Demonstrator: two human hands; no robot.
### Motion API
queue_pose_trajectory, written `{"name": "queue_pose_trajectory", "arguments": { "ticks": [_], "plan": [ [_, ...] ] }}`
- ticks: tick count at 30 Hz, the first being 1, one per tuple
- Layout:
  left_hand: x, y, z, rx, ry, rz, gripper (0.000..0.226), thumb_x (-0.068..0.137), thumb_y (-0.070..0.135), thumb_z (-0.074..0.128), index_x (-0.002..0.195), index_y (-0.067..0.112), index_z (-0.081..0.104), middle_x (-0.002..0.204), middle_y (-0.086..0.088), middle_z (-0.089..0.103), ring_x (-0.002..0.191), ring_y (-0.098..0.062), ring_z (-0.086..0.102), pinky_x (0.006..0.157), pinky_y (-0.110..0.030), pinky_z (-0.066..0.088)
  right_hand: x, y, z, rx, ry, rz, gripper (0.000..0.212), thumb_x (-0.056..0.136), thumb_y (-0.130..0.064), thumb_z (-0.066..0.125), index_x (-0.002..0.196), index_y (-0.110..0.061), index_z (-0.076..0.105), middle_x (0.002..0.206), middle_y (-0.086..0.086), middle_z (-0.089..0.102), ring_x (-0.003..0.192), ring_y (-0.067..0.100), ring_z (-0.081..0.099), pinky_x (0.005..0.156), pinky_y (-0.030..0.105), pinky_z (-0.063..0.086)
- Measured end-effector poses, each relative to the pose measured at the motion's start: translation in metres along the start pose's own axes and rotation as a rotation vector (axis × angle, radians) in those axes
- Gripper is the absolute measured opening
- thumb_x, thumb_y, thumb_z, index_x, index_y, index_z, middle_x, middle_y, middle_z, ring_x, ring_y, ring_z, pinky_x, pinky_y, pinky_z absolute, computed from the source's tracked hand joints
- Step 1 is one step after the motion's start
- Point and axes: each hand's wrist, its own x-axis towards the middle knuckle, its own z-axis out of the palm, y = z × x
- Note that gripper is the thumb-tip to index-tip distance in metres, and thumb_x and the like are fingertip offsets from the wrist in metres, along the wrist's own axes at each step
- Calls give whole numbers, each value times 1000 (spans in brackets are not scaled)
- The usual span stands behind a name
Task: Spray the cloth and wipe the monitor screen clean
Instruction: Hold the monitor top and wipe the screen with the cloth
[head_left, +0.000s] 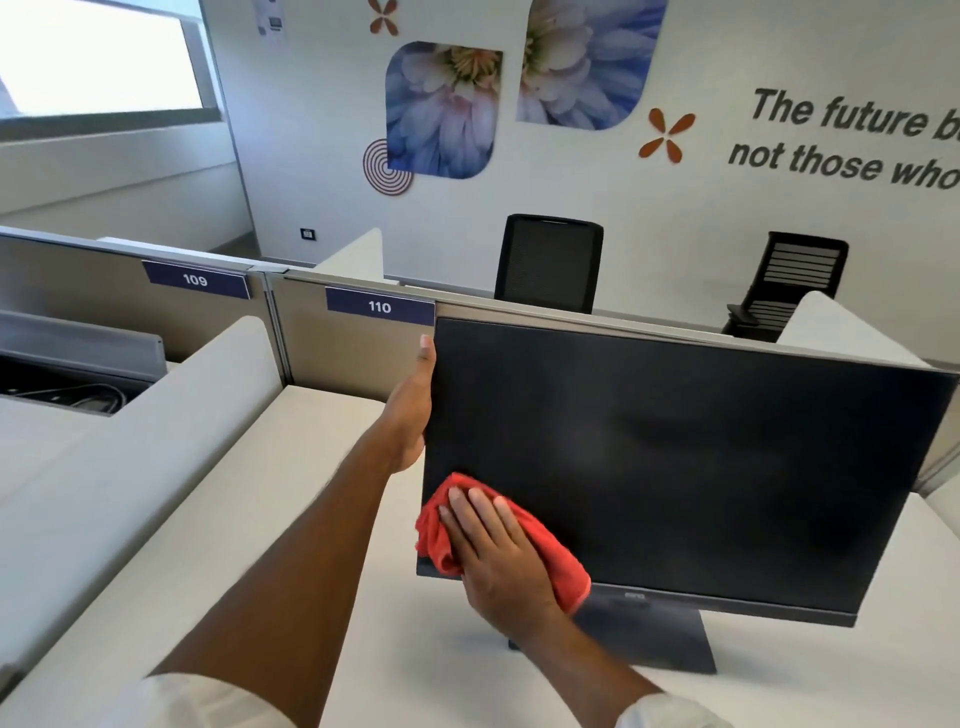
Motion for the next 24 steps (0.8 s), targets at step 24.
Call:
{"name": "queue_pose_trajectory", "arguments": {
  "ticks": [24],
  "plan": [
    [5, 1, 5, -11, 46, 35, 57, 77, 78, 30, 112, 41, 53, 123, 17, 54, 116, -11, 49, 104, -40, 35, 6, -6, -9, 17, -137, -137, 61, 100, -31, 39, 154, -11, 19, 162, 8, 18, 150, 27, 16, 120, 39, 8]
  ]
}}
